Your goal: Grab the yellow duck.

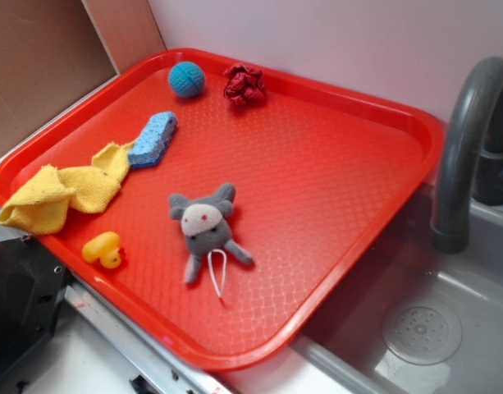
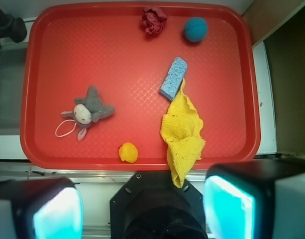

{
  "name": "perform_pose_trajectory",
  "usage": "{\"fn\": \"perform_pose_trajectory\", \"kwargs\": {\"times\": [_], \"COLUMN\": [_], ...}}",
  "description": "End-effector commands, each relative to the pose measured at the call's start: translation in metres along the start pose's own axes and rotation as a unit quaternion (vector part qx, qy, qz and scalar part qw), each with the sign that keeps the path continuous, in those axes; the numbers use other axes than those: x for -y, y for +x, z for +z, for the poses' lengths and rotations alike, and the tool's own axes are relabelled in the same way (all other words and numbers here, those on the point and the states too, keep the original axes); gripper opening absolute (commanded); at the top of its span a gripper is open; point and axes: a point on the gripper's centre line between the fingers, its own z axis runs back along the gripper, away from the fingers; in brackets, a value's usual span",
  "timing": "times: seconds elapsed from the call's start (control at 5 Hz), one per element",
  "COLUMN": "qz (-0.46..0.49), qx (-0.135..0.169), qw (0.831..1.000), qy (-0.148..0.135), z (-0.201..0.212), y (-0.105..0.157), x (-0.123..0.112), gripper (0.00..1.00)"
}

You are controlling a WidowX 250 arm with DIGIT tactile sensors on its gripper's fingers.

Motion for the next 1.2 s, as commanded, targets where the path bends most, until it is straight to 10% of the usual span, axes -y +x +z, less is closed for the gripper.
{"fn": "perform_pose_trajectory", "kwargs": {"times": [0.0,1.0], "qz": [0.000,-0.014], "qx": [0.000,-0.104], "qw": [1.000,0.994], "qy": [0.000,-0.015], "z": [0.000,-0.099], "y": [0.000,-0.002], "x": [0.000,0.009], "gripper": [1.00,1.00]}}
